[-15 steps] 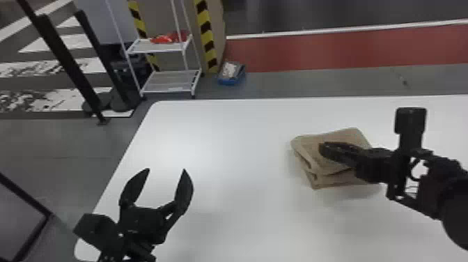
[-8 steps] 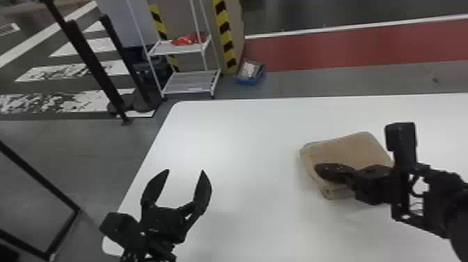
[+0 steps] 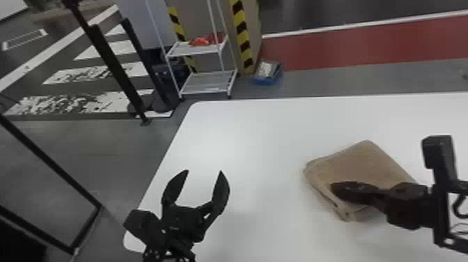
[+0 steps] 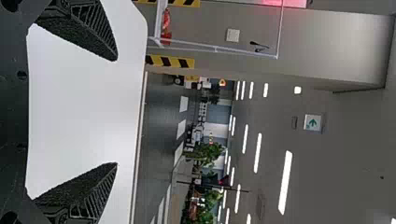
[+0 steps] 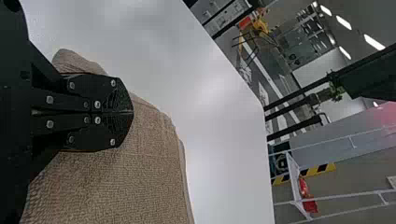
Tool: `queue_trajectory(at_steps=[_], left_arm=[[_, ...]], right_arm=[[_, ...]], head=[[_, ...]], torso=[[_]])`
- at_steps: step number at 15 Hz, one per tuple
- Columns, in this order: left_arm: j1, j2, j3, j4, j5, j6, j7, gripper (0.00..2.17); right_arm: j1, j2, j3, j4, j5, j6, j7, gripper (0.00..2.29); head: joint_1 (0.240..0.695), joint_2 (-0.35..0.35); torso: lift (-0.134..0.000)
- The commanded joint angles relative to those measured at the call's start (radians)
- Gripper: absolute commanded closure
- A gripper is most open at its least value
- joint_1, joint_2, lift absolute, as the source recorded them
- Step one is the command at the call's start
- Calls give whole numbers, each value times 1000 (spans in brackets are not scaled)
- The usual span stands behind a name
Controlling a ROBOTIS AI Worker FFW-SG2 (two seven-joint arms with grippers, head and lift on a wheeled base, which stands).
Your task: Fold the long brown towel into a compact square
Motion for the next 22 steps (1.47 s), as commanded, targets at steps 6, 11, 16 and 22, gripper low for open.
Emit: queue_trajectory(at_steps=[6, 11, 16, 22], left_arm=[[-16, -3, -11, 14, -1, 1, 0, 70], [-9, -3, -3, 12, 2, -2, 0, 73], [-5, -3, 2, 12, 13, -5, -4, 73], [-11, -3, 3, 20, 17, -5, -10, 73]], right_arm=[[70, -3, -118, 10, 46, -42, 26, 1949], [84, -4, -124, 39, 39, -125, 26, 1949], [168, -4, -277, -136, -10, -14, 72, 1949], [145, -20, -359, -116, 26, 170, 97, 1949]], head=[[695, 256], [695, 244], [695, 224], [695, 156]], torso=[[-123], [-123], [-123], [-123]])
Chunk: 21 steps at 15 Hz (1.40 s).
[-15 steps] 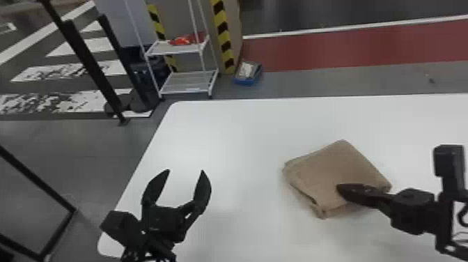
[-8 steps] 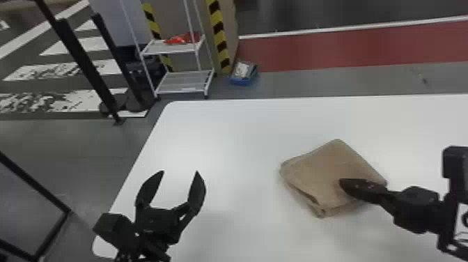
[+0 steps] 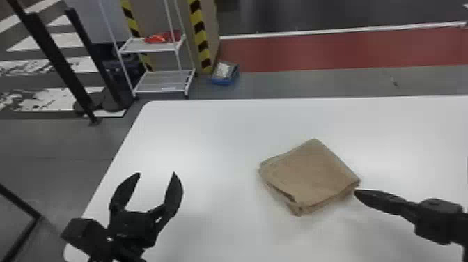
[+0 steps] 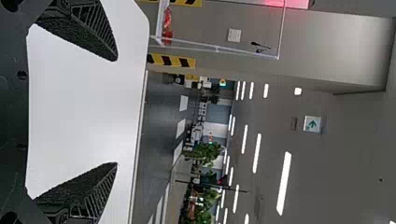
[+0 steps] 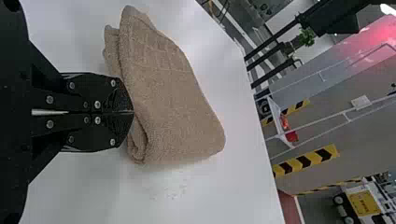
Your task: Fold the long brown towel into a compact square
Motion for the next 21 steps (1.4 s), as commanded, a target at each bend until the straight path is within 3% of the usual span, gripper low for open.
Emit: queue_trajectory(at_steps=[1, 4, 11, 13, 16, 21], left_arm=[[0, -3, 0, -1, 0, 0, 0, 73], [3, -3, 2, -4, 0, 0, 0, 73], [7, -3, 15, -7, 9, 0, -9, 73], [7, -3, 17, -8, 11, 0, -12, 73], [9, -3, 25, -7, 15, 0, -14, 73], [9, -3, 25, -2, 17, -9, -15, 73]], right_arm=[[-58, -1, 28, 59, 30, 44, -7, 1949], [-155, 14, 128, 170, 83, 41, -39, 1949], [-366, 66, 270, 409, 84, -91, -186, 1949], [-415, 100, 292, 476, 92, -146, -203, 1949], [-480, 120, 340, 579, 99, -238, -268, 1949], [-566, 158, 367, 720, 99, -373, -318, 1949]], head=[[695, 142], [695, 143], [695, 199], [695, 215], [695, 234], [695, 252]], torso=[[-123], [-123], [-123], [-123], [-123], [-123]])
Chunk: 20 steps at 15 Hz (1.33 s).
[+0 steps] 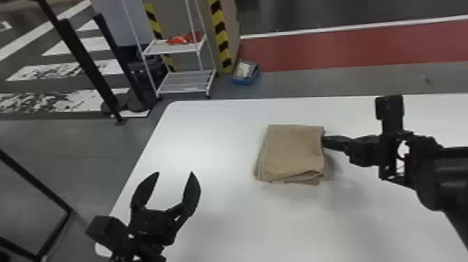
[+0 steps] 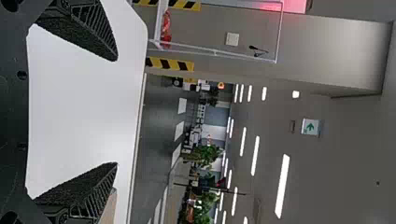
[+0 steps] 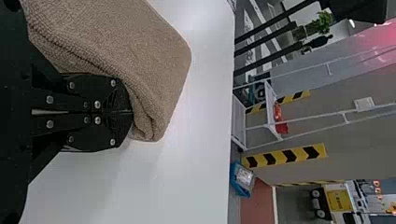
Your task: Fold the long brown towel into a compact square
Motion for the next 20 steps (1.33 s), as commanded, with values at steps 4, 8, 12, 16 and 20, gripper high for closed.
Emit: queue_trajectory(at_steps=[4, 8, 12, 16, 20], left_arm=[[6, -3, 6, 0, 8, -17, -2, 73], [5, -3, 11, 3, 9, -17, -2, 73], [5, -3, 9, 1, 9, -17, -2, 73], [11, -3, 14, 1, 9, -17, -2, 73], [8, -3, 14, 9, 9, -17, -2, 73]], right_arm=[[7, 11, 8, 4, 6, -64, -67, 1949], [127, 3, -12, -231, 13, -132, -161, 1949], [67, 11, 73, -150, 14, -187, -159, 1949], [-49, 38, 177, 110, 23, -251, -162, 1949], [-49, 43, 174, 143, 69, -264, -193, 1949]], head=[[695, 259], [695, 242], [695, 249], [695, 296], [695, 315]], torso=[[-123], [-123], [-123], [-123], [-123]])
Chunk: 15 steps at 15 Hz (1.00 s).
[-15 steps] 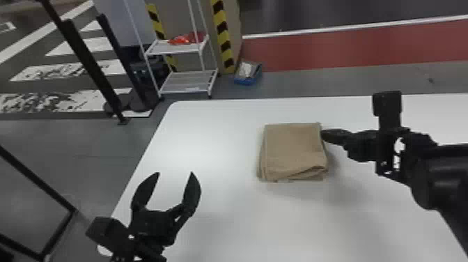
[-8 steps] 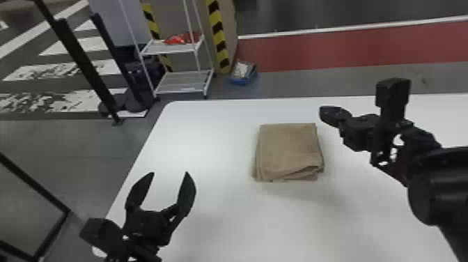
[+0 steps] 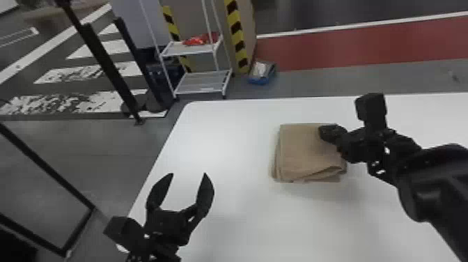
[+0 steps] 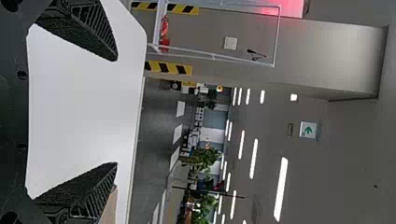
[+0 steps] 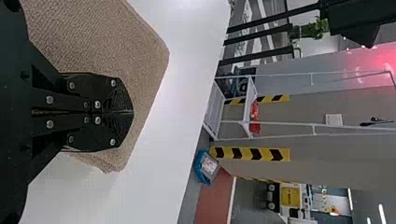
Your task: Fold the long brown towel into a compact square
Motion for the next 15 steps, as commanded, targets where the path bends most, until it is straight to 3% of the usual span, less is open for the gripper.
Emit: queue_trajectory(at_steps=[1, 5, 6, 8, 9, 10, 11, 12, 13, 15], left_arm=[[-5, -3, -3, 5, 0, 0, -2, 73], [3, -3, -5, 2, 0, -12, -3, 73], [5, -3, -3, -3, 0, -15, -3, 73], [14, -3, 0, -10, 2, -25, -3, 73], [18, -3, 0, -12, 3, -31, -3, 73], [21, -3, 0, -12, 5, -37, -5, 73], [23, -3, 0, -12, 5, -46, -11, 73], [25, -3, 0, -12, 5, -68, -18, 73], [29, -3, 0, -12, 5, -95, -32, 73], [44, -3, -6, -12, 5, -160, -64, 73]], right_arm=[[-4, 2, -2, 22, 28, -5, -4, 1949], [-17, 3, -3, 78, 51, -63, -27, 1949], [-2, -1, -22, 60, 46, -79, -27, 1949], [105, -8, -69, -95, 32, -201, -23, 1926], [173, -8, -83, -199, 12, -257, -23, 1713], [228, -14, -92, -274, 6, -296, -21, 1322], [286, -20, -91, -360, 6, -321, -21, 616], [335, -32, -88, -411, 6, -330, -21, 107], [389, -46, -82, -457, 15, -342, -26, -2], [475, -60, -80, -501, 28, -367, -67, -2]], head=[[695, 313], [695, 295], [695, 293], [695, 289], [695, 288], [695, 290], [695, 294], [695, 298], [695, 301], [695, 307]], torso=[[-123], [-123], [-123], [-123], [-123], [-123], [-123], [-123], [-123], [-123]])
